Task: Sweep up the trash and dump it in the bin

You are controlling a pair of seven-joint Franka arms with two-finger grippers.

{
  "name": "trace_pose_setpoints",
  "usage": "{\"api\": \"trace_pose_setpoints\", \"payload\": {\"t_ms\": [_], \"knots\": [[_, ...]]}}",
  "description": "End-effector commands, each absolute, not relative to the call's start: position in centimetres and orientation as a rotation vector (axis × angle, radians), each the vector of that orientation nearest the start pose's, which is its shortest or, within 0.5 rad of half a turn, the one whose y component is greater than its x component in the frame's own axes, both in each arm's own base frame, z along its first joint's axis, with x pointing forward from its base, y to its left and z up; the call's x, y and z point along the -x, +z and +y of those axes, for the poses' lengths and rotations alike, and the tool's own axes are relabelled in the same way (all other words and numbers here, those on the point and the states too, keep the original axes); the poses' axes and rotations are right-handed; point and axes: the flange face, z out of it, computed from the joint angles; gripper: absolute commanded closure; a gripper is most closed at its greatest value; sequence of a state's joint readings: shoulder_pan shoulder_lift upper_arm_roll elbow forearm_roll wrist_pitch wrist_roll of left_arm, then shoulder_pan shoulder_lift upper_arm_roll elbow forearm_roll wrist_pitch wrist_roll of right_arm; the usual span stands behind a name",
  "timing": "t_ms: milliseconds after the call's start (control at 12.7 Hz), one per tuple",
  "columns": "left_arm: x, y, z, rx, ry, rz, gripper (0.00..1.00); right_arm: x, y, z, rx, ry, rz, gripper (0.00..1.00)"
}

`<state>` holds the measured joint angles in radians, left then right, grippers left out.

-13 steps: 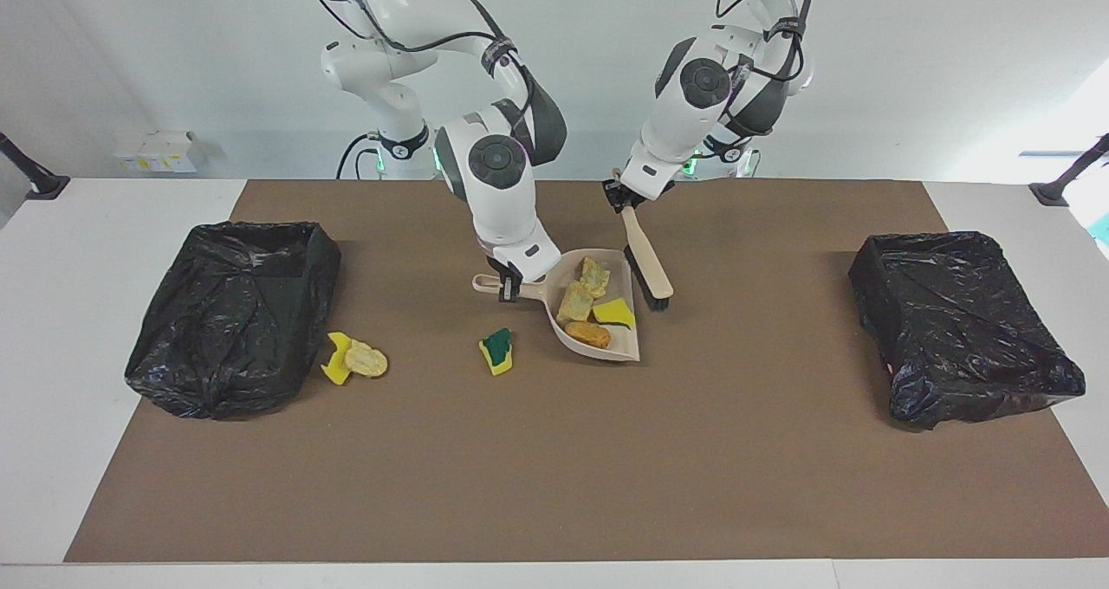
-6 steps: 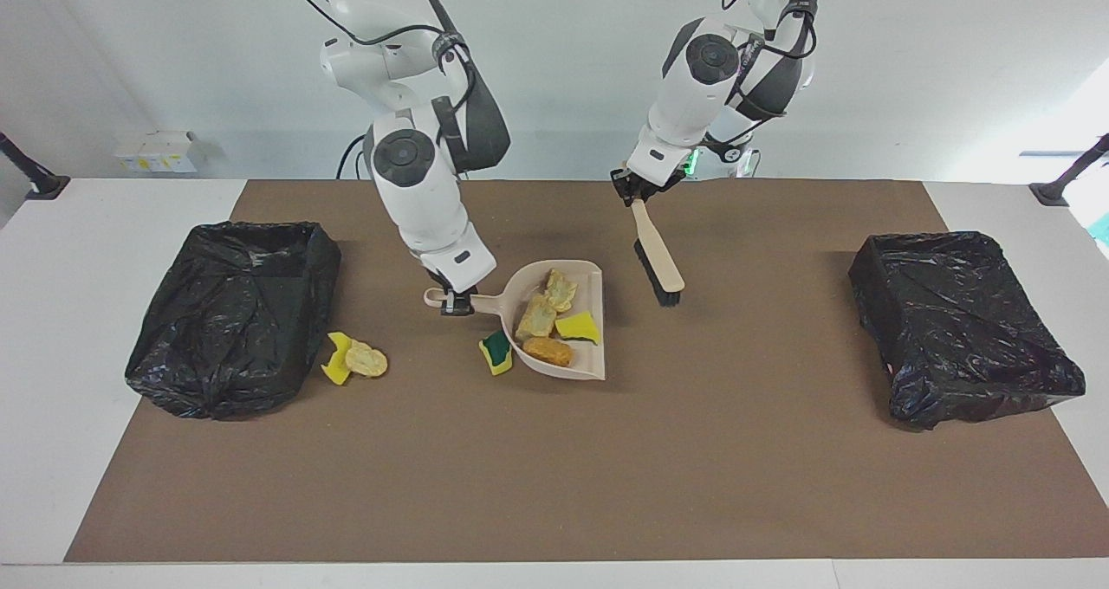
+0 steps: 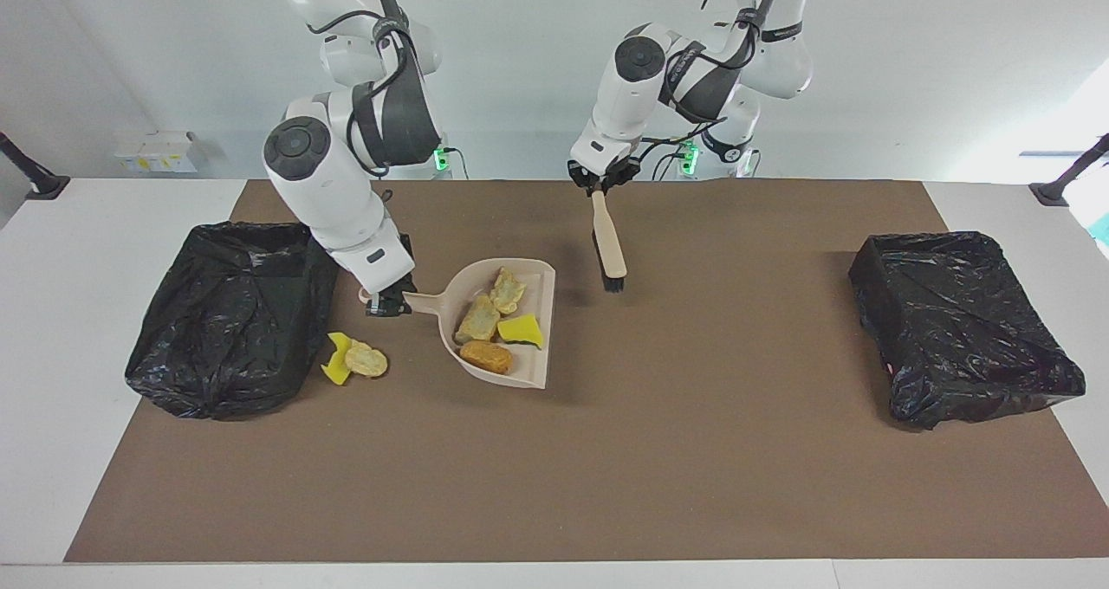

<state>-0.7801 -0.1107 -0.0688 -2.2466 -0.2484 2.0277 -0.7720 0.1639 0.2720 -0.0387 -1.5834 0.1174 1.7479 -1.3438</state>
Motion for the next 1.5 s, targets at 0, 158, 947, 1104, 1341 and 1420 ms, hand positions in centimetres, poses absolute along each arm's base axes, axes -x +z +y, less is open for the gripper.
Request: {"api": "trace_pose_setpoints", "payload": {"t_ms": [0, 158, 947, 1104, 1341, 1420], "knots": [[-28.5, 38.3, -38.7, 3.166, 0.337, -0.031, 1.00, -62.6, 49.6, 5.0, 2.181, 0.040, -2.007, 1.00], [-26.6, 36.9, -39.5, 3.167, 0.317, -0.050, 1.00, -62.3, 50.9, 1.4, 2.185, 0.055, -2.014, 1.00], [-23.8, 32.2, -41.6, 3.154, 0.296, -0.013, 0.78, -57.4, 56.2, -15.7, 2.158, 0.142, -2.161, 1.00], [-24.6, 32.7, -41.2, 3.164, 0.290, -0.022, 0.78, -56.6, 57.7, -16.5, 2.158, 0.123, -2.190, 1.00], [-25.6, 33.2, -40.6, 3.145, 0.329, -0.050, 0.78, -56.1, 58.6, -16.8, 2.174, 0.149, -2.209, 1.00], [-26.1, 33.2, -40.4, 3.138, 0.350, -0.072, 0.78, -55.8, 58.7, -17.5, 2.189, 0.150, -2.194, 1.00]]}}
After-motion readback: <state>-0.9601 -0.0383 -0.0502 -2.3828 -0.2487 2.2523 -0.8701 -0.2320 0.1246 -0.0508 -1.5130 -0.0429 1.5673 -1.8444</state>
